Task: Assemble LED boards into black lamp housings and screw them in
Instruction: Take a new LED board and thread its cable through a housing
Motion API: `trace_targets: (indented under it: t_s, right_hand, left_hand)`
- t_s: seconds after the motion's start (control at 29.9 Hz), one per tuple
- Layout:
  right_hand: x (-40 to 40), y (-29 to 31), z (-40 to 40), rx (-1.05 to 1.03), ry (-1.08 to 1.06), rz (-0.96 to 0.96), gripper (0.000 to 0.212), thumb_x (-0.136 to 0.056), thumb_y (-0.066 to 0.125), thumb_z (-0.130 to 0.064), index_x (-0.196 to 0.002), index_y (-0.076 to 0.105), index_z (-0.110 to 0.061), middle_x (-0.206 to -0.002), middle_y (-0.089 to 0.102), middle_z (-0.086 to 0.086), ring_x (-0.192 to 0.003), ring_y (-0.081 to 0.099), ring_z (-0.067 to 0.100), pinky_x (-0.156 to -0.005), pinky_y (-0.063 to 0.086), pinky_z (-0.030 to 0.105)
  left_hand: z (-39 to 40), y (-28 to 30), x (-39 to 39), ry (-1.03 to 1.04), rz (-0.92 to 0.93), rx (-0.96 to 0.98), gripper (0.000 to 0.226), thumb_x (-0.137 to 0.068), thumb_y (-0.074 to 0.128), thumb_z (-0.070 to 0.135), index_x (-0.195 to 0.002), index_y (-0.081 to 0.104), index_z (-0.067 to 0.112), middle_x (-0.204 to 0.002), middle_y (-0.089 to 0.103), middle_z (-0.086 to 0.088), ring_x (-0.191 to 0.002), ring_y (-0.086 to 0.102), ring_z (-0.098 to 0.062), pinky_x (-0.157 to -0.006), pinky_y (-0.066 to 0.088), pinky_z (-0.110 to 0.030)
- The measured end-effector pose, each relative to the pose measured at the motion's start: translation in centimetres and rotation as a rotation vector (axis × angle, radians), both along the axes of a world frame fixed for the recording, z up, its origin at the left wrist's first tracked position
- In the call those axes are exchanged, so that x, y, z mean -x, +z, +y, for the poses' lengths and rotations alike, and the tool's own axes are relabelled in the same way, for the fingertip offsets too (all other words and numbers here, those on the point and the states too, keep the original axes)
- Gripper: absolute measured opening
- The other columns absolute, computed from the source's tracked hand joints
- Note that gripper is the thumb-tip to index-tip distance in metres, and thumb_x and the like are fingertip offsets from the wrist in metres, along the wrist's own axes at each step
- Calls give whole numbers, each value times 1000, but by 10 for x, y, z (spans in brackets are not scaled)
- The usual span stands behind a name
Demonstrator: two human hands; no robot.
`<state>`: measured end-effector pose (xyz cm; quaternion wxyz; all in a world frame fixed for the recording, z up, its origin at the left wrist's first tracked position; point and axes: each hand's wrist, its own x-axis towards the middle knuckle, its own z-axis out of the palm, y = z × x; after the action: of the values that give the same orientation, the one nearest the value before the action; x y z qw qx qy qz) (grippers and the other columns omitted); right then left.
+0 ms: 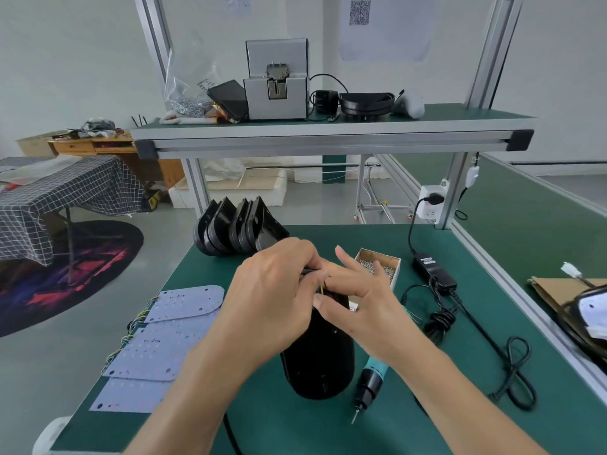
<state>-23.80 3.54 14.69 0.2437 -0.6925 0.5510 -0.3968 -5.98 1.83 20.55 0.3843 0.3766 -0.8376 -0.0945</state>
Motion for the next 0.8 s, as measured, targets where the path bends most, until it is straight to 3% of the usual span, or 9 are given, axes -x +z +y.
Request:
trace_targets:
  t_s: [0.17,0.23,0.3,0.33,0.44,0.54,0.6,0.7,0.8]
  right_hand:
    - [-12,-7,-3,55,-9,-16,15,-86,50,-59,-76,58,-67,-157,42,-33,-155,3,-11,-126,-13,56]
    - [-15,-9,-5,67,-7,10,17,-89,51,-59,-78,57,-71,-160,37,-33,-156,-1,-9,-125,-14,58]
    - [-16,-7,-7,67,-4,83,15,-92,52,-59,-96,65,-64,-164,31,-31,-157,-3,-6,-124,-13,59]
    - [-15,-5,-8,83,6,110,25,-92,52,-61,-108,70,-56,-165,28,-30,-157,-3,-6,-125,-14,59]
    - [-7,10,-8,108,129,-37,33,-96,59,-59,-127,69,-52,-158,35,-39,-155,9,-11,-125,-11,50]
    - [3,24,-12,55,265,-125,25,-101,66,-40,-110,71,-62,-140,52,-43,-150,24,-13,-124,-3,38]
    - [6,26,-17,6,294,-163,22,-96,69,-35,-95,76,-56,-135,64,-32,-152,27,-7,-125,9,22]
    - [6,23,-22,-33,313,-209,14,-89,73,-41,-99,82,-44,-136,69,-19,-154,25,-4,-126,21,28]
    - [8,17,-23,-55,322,-193,17,-88,77,-42,-102,84,-34,-142,65,-17,-157,22,4,-129,15,39]
  left_hand:
    - [-3,4,-1,-6,15,40,17,-92,70,9,-81,60,18,-74,58,10,-67,54,-13,-59,47,-36]
    - [-4,4,-2,9,19,31,18,-93,70,10,-81,61,19,-74,57,12,-68,55,-11,-59,45,-31]
    - [-6,3,-5,25,31,7,18,-93,71,11,-80,61,19,-72,57,13,-68,55,-11,-59,42,-27]
    - [-7,3,-8,31,39,-1,17,-93,72,11,-80,61,18,-71,57,12,-68,55,-12,-59,42,-27]
    - [-8,6,-13,22,43,1,18,-92,72,12,-80,61,20,-72,59,13,-70,57,-9,-62,43,-24]
    - [-7,11,-14,19,57,16,16,-93,72,12,-82,62,17,-73,60,12,-71,57,-8,-61,43,-19]
    - [-7,14,-13,33,83,11,15,-93,72,11,-82,64,17,-70,59,13,-69,56,-7,-59,40,-13]
    - [-6,18,-12,27,116,7,15,-93,72,12,-81,65,19,-68,59,13,-68,56,-7,-58,38,-11]
    - [-5,16,-12,14,78,13,15,-92,72,10,-82,65,18,-71,59,11,-70,57,-12,-58,39,-13]
